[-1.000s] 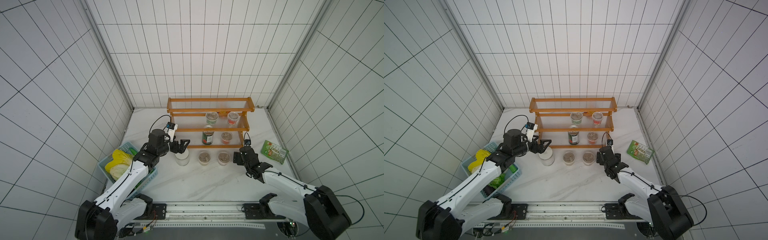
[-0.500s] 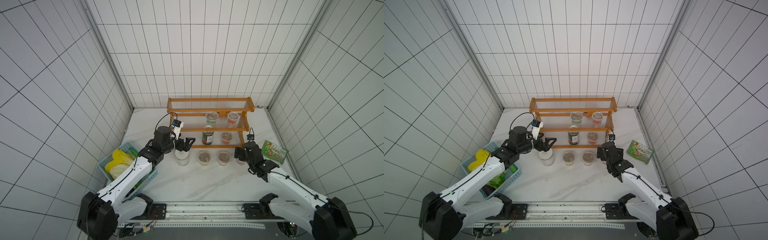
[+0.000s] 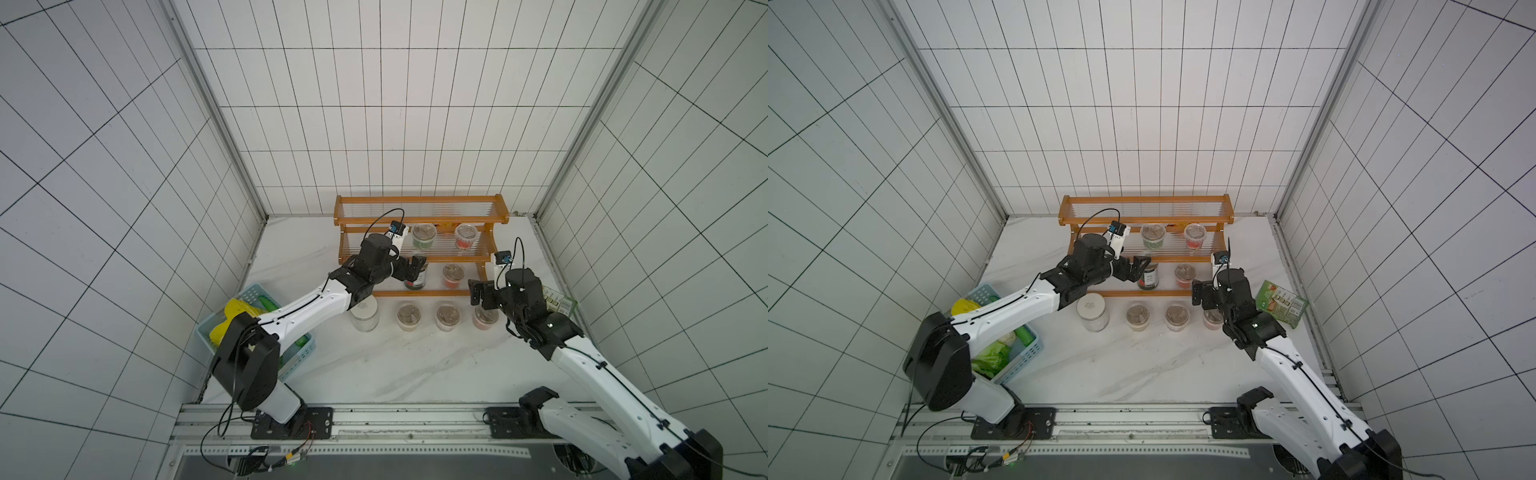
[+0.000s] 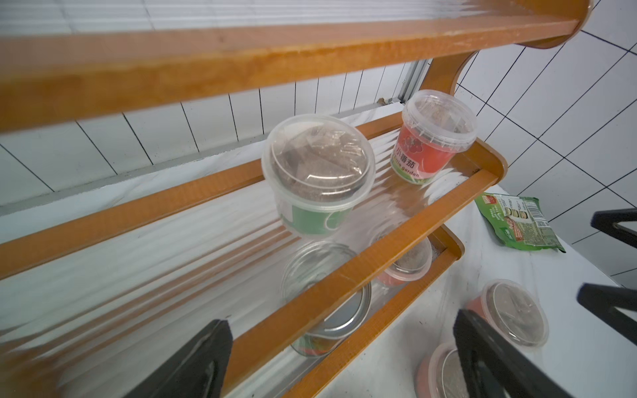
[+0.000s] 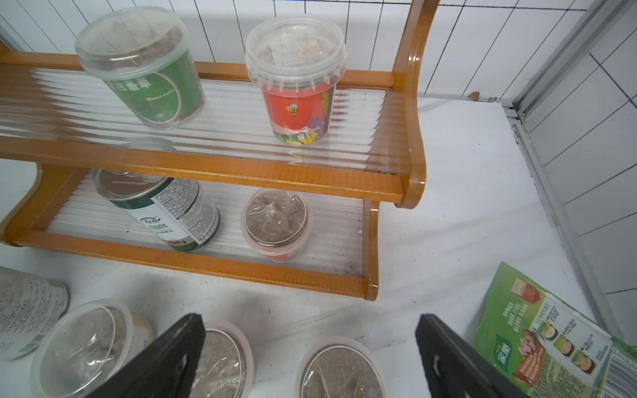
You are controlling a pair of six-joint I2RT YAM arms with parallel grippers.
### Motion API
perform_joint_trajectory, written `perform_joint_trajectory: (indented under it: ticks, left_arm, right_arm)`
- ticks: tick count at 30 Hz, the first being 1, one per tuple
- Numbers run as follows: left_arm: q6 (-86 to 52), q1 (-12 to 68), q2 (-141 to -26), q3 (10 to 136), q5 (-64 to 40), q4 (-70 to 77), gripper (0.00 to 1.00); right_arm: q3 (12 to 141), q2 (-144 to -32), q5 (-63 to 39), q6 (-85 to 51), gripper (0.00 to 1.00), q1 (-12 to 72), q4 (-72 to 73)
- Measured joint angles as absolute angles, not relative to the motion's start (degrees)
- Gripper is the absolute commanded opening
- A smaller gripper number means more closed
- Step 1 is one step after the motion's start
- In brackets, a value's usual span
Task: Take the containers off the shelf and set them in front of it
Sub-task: 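Pick up a container from the shelf.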
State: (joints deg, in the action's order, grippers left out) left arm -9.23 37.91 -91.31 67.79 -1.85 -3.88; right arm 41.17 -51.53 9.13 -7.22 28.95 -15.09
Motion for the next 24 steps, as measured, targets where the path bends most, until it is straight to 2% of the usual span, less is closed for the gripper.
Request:
perform_joint_trajectory:
  ticks: [10,24]
  left_arm:
    - [-10.3,38.1,-101.6,77.3,3.2,-2.8,0.98]
    - [-9.9,37.8,-108.6,85.6,4.5,-2.1,0.99]
  right_arm:
    - [41.8,-46.9,7.5,-5.2,0.99,27.5,-19.2]
    - [41.8,-44.2,6.2,-4.6,0.99,25.7,-20.9]
